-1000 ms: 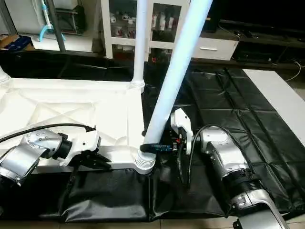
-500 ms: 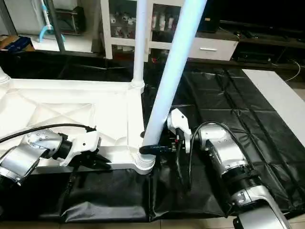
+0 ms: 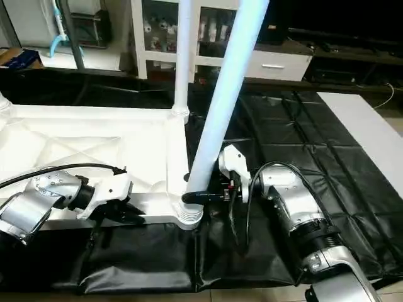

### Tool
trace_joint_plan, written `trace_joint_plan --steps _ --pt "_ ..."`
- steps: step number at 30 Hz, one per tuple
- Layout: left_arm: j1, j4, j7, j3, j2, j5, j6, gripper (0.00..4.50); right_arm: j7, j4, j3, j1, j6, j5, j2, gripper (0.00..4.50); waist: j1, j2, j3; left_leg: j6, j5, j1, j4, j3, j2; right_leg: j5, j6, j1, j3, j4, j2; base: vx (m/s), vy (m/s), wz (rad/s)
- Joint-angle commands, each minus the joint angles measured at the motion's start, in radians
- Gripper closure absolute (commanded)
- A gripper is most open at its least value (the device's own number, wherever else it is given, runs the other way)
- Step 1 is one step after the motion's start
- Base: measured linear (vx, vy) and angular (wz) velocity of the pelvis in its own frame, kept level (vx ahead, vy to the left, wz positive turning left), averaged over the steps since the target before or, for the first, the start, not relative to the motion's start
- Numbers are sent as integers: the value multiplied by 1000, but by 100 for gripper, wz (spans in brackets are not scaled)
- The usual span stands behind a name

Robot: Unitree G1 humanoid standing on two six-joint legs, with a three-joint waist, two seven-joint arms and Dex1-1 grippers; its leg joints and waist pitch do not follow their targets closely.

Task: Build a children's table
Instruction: Insert table leg to table base

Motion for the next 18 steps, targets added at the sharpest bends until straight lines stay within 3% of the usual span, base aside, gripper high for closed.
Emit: trace_joint_plan --steps 1,3,5,6,7,8,9,11,12,13,14,16,17,18 --pt "-35 -45 -7 -39 -39 0 -14 450 -237 145 106 42 -24 -252 0 266 -7 27 -19 -13 -304 1 -78 -9 29 -260 -199 13 47 -97 -72 0 0 0" --pt "-47 -30 146 -1 -87 35 71 450 -546 281 43 9 13 -280 39 265 -17 23 -13 -42 -364 6 -79 -14 28 -405 -157 0 48 -107 -75 -37 0 -2" --pt "-54 -57 226 41 -131 12 190 450 -751 355 -35 -11 44 -242 66 263 -24 23 -13 -61 -428 20 -77 -22 23 -533 -113 -9 44 -120 -78 -75 5 -5" --pt "-56 -68 251 53 -145 7 228 450 -805 374 -59 -16 53 -228 73 260 -31 24 -13 -63 -437 15 -79 -26 23 -536 -109 -8 42 -117 -76 -49 34 -19" --pt "-57 -87 282 65 -164 2 281 450 -896 394 -79 -20 45 -229 75 256 -35 24 -16 -63 -441 1 -87 -34 24 -525 -93 5 35 -120 -76 -49 34 -19" --pt "-61 -99 324 81 -188 1 320 450 -965 408 -100 -20 41 -225 79 256 -35 29 -22 -62 -410 -7 -93 -39 28 -437 -108 11 35 -113 -77 -50 58 -24" --pt "-66 -113 364 98 -214 -2 366 450 -1052 419 -127 -18 34 -219 85 256 -34 32 -30 -63 -356 -4 -90 -32 31 -299 -140 9 37 -106 -72 -23 59 -11" --pt "-73 -134 415 119 -251 5 423 450 -1131 424 -146 -9 15 -231 96 252 -27 29 -29 -56 -308 4 -83 -13 31 -165 -180 -1 43 -99 -67 -11 30 -6" --pt "-75 -138 425 122 -259 10 433 450 -1150 423 -153 -6 12 -232 104 251 -25 28 -25 -48 -326 5 -81 -9 29 -184 -179 -7 42 -102 -63 0 0 0" --pt "-77 -139 429 123 -263 18 435 450 -1159 426 -156 -5 7 -232 110 251 -27 25 -22 -37 -384 8 -75 -5 23 -279 -162 -16 44 -111 -63 0 0 0" --pt "-80 -134 432 121 -265 32 431 450 -1175 430 -163 -5 -2 -229 121 249 -29 26 -26 -33 -393 1 -75 -9 21 -320 -140 -13 46 -114 -65 0 0 0" --pt "-82 -130 436 116 -264 44 431 450 -1200 445 -159 -12 -14 -223 130 248 -23 25 -35 -19 -312 -6 -72 -5 23 -227 -135 -10 49 -108 -65 0 0 0" --pt "-82 -128 440 113 -262 49 435 450 -1223 457 -153 -19 -26 -219 136 248 -24 29 -33 -12 -282 -9 -72 -2 24 -171 -151 -12 48 -103 -61 0 0 0" --pt "-82 -128 437 109 -260 51 430 450 -1226 460 -153 -21 -30 -215 138 248 -25 27 -29 -14 -293 -14 -73 -1 23 -188 -156 -11 48 -104 -61 0 0 0"
